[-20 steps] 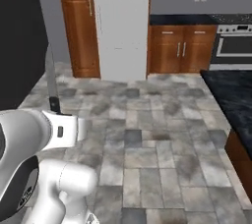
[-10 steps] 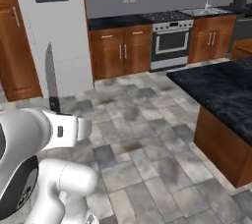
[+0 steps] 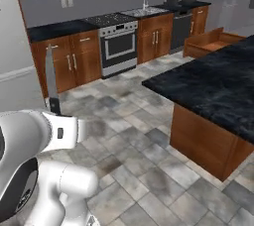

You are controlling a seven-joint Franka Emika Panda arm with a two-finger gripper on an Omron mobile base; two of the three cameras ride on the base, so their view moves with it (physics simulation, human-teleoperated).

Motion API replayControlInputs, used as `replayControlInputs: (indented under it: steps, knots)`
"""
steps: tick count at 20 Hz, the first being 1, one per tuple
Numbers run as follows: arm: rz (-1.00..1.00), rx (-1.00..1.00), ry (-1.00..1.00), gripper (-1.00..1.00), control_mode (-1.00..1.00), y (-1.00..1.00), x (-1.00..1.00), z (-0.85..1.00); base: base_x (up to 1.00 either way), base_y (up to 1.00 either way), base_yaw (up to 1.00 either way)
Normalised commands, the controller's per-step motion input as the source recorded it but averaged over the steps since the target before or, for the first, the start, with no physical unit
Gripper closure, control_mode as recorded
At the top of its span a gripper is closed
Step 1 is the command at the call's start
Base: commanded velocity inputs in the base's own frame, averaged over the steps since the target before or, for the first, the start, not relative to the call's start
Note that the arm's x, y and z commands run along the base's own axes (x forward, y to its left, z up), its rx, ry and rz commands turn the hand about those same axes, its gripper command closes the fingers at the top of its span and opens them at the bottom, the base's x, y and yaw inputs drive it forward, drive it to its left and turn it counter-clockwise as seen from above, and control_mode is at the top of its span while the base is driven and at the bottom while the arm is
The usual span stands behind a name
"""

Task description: Pick up the metallic utensils from the counter and place them in the open drawer. Make sure not to pick up any wooden utensils.

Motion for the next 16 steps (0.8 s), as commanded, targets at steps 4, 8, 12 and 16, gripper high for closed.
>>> replayControlInputs:
  steps: [4,8,12,16]
  knots:
    - [0.00,0.00,0.00,1.00,1.00,0.00,0.00,0.00,0.67,1.00,-0.48]
    - [0.00,0.00,0.00,1.00,1.00,0.00,0.00,0.00,0.63,1.00,-0.46]
    - [0.00,0.00,0.00,1.00,1.00,0.00,0.00,0.00,0.54,1.00,-0.39]
    - [0.00,0.00,0.00,1.00,1.00,0.00,0.00,0.00,0.45,1.00,-0.33]
